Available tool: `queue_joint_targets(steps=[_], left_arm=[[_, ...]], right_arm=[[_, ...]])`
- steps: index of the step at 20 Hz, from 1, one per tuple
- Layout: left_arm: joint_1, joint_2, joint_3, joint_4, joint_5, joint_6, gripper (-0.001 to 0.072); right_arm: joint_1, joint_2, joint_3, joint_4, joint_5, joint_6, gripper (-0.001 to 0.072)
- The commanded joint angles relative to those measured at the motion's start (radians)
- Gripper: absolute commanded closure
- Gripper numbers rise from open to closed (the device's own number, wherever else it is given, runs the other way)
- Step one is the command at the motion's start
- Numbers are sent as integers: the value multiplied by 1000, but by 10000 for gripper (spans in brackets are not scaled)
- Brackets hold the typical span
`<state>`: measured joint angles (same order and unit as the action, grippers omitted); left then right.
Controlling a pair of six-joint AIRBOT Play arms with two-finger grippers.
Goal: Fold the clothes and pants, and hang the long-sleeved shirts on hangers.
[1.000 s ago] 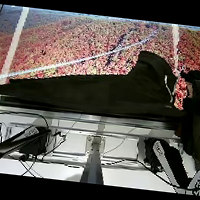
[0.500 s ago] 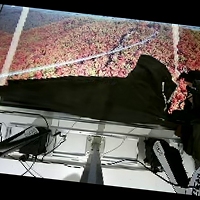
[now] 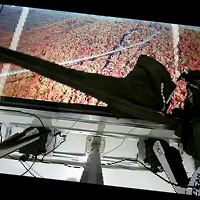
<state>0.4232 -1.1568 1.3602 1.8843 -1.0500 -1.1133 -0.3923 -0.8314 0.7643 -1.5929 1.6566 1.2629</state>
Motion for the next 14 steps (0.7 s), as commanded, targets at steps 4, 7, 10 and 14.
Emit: queue_joint_targets(steps=[4,7,10,14], left_arm=[[89,-9,-115,1,-161,-152,691],[199,-9,-343,4,-170,-163,691],[284,-9,-531,86,-139,-161,690],[341,-9,-588,154,-100,-155,689]], right_arm=[[0,0,-1,-1,0,0,686],[0,0,-1,-2,0,0,686],[0,0,-1,-5,0,0,686],[0,0,-1,-4,-1,0,686]])
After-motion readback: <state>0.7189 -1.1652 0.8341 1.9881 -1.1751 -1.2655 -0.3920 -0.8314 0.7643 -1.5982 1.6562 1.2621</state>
